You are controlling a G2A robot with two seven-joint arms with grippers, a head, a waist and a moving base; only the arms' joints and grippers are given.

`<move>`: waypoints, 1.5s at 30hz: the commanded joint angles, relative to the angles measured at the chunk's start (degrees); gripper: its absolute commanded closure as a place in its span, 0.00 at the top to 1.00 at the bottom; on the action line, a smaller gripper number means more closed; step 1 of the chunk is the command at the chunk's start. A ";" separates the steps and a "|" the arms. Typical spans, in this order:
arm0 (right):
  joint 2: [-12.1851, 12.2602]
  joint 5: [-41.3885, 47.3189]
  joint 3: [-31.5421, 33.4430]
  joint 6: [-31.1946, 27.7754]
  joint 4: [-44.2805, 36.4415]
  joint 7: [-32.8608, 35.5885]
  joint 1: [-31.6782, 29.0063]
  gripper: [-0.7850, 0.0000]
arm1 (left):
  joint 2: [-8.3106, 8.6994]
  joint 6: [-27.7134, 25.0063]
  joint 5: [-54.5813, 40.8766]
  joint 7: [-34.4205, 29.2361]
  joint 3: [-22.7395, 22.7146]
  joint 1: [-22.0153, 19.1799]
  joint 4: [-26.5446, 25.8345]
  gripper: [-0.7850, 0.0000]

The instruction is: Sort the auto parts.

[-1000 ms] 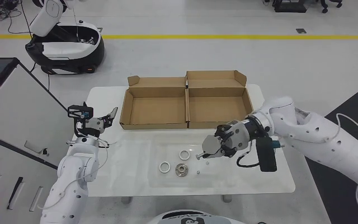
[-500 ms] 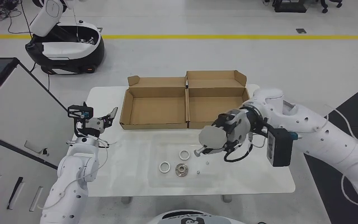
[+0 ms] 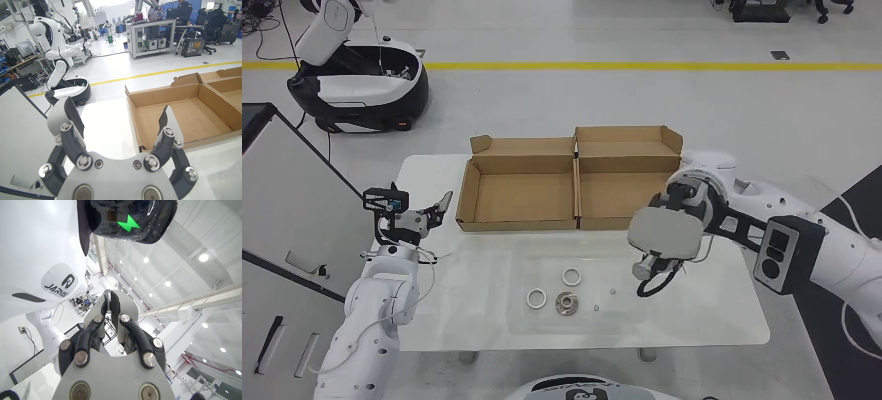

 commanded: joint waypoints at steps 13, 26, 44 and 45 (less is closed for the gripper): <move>-2.81 7.45 -2.01 2.11 -1.05 -2.10 3.25 0.00 | 0.00 0.00 0.00 0.00 0.00 0.00 0.00 1.00; -4.04 9.14 1.65 2.09 -4.30 -1.63 0.22 0.00 | 0.00 0.00 0.00 0.00 0.00 0.00 0.00 1.00; -7.53 6.31 8.23 -0.26 -3.79 13.34 -5.13 0.00 | 0.00 0.00 0.00 0.00 0.00 0.00 0.00 1.00; -7.65 6.22 8.63 -0.44 -3.92 13.88 -5.47 0.00 | 0.00 0.00 0.00 0.00 0.00 0.00 0.00 1.00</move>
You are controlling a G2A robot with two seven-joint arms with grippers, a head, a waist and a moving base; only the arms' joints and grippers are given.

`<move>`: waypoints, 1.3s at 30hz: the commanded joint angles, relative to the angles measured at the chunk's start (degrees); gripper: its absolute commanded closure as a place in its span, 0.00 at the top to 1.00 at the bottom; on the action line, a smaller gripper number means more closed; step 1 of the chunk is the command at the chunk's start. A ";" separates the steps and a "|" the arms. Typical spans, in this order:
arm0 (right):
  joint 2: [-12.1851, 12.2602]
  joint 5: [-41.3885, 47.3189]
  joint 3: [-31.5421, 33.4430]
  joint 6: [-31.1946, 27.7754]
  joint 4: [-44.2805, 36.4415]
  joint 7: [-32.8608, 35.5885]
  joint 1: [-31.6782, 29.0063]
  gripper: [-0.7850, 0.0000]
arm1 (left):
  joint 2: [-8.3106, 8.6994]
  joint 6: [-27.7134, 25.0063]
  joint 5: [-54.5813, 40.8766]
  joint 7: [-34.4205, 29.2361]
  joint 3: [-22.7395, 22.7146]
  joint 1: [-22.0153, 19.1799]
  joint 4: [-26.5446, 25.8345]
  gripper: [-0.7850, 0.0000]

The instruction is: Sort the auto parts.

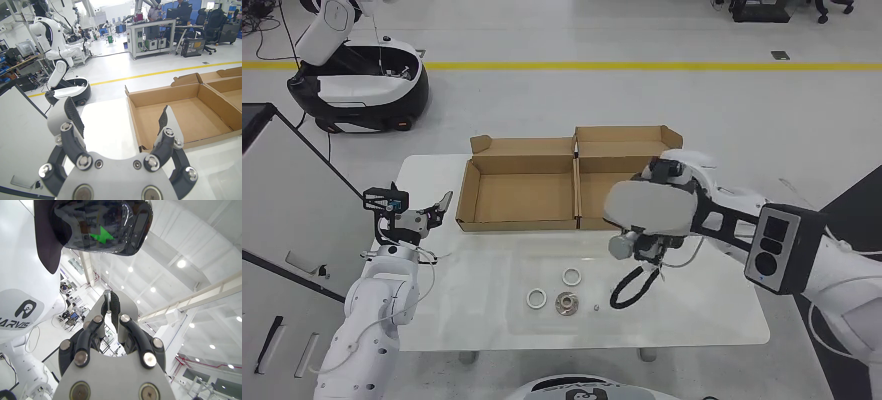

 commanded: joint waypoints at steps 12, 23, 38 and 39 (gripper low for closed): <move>-3.31 1.14 2.89 -0.19 -1.00 -5.37 -4.17 0.00 | 0.00 0.00 0.00 0.00 0.00 0.00 0.00 1.00; -7.25 -0.49 3.06 1.20 1.14 -4.15 -5.03 0.00 | 0.00 0.00 0.00 0.00 0.00 0.00 0.00 1.00; -10.41 -1.91 4.92 0.68 1.74 4.71 -8.18 0.00 | 0.00 0.00 0.00 0.00 0.00 0.00 0.00 1.00; -10.72 -1.41 5.00 0.84 1.66 3.71 -8.49 0.00 | 0.00 0.00 0.00 0.00 0.00 0.00 0.00 1.00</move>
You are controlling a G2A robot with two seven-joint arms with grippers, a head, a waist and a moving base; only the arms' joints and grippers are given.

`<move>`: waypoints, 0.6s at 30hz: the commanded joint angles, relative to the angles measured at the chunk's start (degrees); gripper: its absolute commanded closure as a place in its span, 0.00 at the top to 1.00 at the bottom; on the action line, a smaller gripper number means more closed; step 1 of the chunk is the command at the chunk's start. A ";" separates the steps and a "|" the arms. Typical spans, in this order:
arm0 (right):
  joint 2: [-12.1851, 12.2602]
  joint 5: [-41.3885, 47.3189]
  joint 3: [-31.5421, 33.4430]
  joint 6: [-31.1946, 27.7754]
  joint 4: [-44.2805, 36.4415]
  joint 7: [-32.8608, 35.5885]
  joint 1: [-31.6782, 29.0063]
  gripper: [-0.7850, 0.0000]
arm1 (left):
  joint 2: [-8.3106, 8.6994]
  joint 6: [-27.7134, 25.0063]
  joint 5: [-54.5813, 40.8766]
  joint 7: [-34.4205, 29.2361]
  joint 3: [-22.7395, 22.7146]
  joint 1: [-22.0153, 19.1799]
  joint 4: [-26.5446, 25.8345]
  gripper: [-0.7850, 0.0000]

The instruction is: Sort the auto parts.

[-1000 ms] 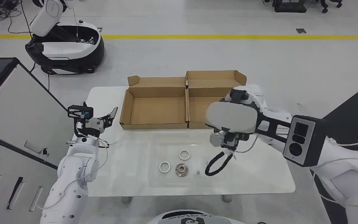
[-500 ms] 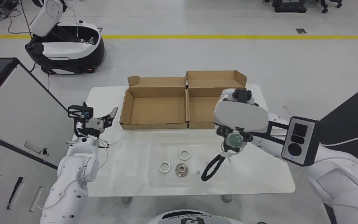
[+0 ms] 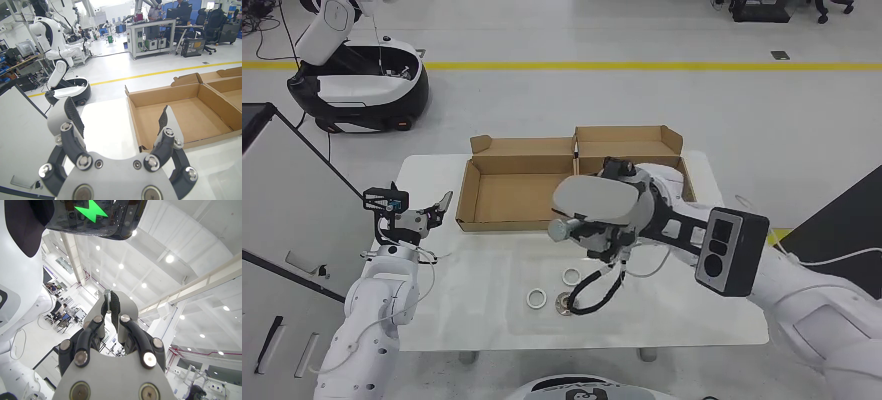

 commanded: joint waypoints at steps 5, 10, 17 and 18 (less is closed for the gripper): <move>-1.96 1.91 0.05 0.74 0.34 -4.65 -1.20 0.00 | 0.00 0.00 0.00 0.00 0.00 0.00 0.00 1.00; -3.62 2.77 -0.46 -0.47 0.83 -6.72 -1.67 0.00 | 0.00 0.00 0.00 0.00 0.00 0.00 0.00 1.00; -3.89 2.86 -0.68 -0.82 1.10 -6.87 -1.61 0.00 | 0.00 0.00 0.00 0.00 0.00 0.00 0.00 1.00; -3.89 2.86 -0.68 -0.82 1.10 -6.87 -1.61 0.00 | 0.00 0.00 0.00 0.00 0.00 0.00 0.00 1.00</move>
